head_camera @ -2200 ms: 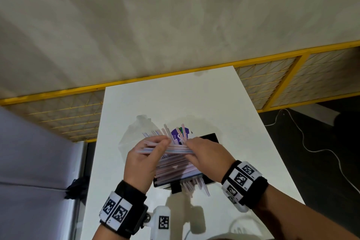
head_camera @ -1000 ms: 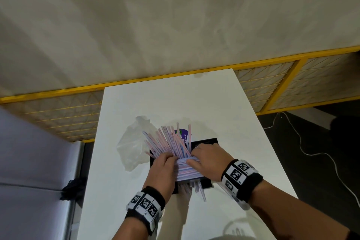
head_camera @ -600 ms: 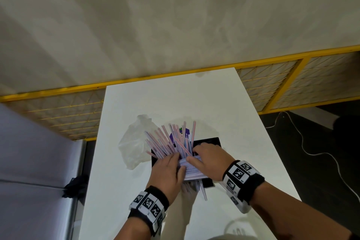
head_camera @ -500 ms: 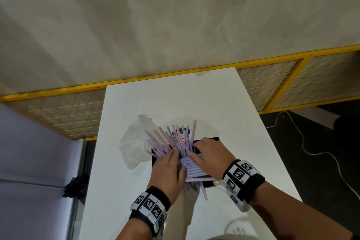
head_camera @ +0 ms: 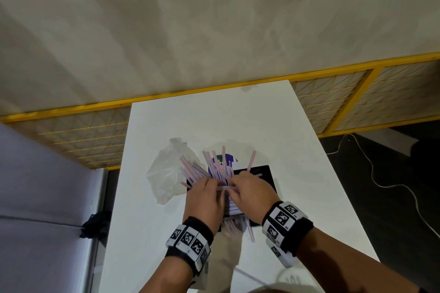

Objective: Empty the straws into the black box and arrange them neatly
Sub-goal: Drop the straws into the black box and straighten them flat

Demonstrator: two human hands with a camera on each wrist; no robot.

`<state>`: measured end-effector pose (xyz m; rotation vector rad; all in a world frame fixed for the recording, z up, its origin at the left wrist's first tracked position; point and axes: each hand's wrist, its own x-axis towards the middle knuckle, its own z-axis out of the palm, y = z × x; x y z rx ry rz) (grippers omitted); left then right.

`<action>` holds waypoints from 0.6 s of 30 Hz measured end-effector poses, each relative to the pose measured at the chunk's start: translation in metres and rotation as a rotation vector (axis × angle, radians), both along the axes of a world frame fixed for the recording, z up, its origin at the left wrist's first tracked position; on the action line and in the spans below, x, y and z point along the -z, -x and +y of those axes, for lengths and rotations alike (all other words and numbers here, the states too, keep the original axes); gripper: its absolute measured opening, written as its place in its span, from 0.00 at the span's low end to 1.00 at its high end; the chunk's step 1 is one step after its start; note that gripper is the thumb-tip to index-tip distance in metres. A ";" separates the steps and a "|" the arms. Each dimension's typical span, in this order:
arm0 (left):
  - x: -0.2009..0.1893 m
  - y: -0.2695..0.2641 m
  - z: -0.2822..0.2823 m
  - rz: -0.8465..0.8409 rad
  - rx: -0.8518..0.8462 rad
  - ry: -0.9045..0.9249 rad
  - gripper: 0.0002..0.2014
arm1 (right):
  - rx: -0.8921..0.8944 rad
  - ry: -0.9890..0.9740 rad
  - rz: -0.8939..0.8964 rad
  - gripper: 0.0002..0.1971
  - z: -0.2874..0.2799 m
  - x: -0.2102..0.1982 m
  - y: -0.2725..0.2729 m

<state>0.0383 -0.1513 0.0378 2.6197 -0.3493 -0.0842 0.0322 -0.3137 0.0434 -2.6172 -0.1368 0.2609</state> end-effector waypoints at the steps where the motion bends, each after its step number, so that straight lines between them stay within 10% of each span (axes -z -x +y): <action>1: 0.002 0.001 0.001 0.004 0.012 -0.013 0.06 | -0.011 0.000 0.000 0.12 -0.001 0.002 0.002; 18: -0.001 -0.001 0.043 0.011 0.025 -0.358 0.19 | -0.092 -0.152 -0.109 0.07 -0.039 -0.022 0.029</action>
